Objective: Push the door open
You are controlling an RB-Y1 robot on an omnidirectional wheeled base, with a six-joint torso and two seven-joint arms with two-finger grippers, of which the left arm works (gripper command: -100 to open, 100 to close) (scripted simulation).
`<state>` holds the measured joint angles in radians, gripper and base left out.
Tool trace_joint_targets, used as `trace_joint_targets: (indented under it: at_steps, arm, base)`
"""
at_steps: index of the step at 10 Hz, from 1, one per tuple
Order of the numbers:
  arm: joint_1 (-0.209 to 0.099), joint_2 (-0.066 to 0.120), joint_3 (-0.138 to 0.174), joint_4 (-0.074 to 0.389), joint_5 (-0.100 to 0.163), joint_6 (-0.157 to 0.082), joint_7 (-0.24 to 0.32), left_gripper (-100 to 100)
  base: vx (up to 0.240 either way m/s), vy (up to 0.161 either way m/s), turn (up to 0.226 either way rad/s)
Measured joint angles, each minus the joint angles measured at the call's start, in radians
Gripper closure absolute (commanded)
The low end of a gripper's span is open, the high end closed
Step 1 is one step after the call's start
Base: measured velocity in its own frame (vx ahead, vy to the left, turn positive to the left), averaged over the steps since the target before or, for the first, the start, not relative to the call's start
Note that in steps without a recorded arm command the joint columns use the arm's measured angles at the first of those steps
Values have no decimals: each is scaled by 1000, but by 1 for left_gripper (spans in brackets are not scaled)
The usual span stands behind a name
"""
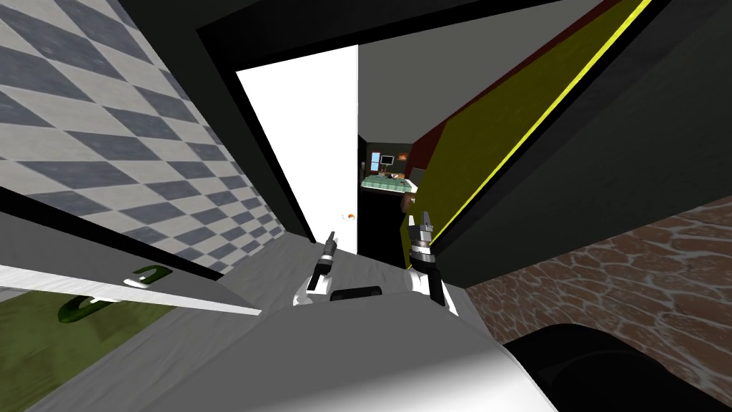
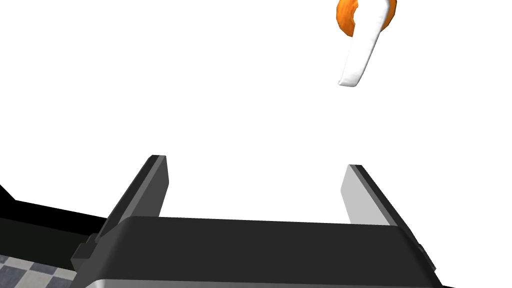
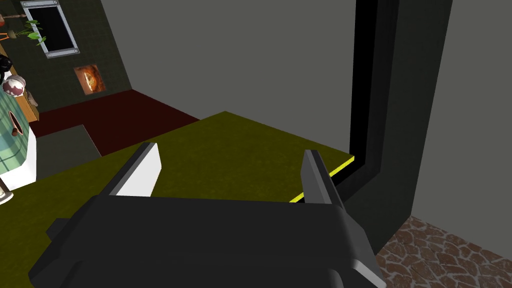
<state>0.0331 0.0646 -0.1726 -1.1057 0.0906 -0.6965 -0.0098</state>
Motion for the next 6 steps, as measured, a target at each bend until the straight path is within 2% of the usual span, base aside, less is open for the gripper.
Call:
trace_joint_targets:
  at_steps: [6]
  arm:
    - [-83,-15,-15,178,-4,-38,0,-100]
  base:
    - [78,73,-77]
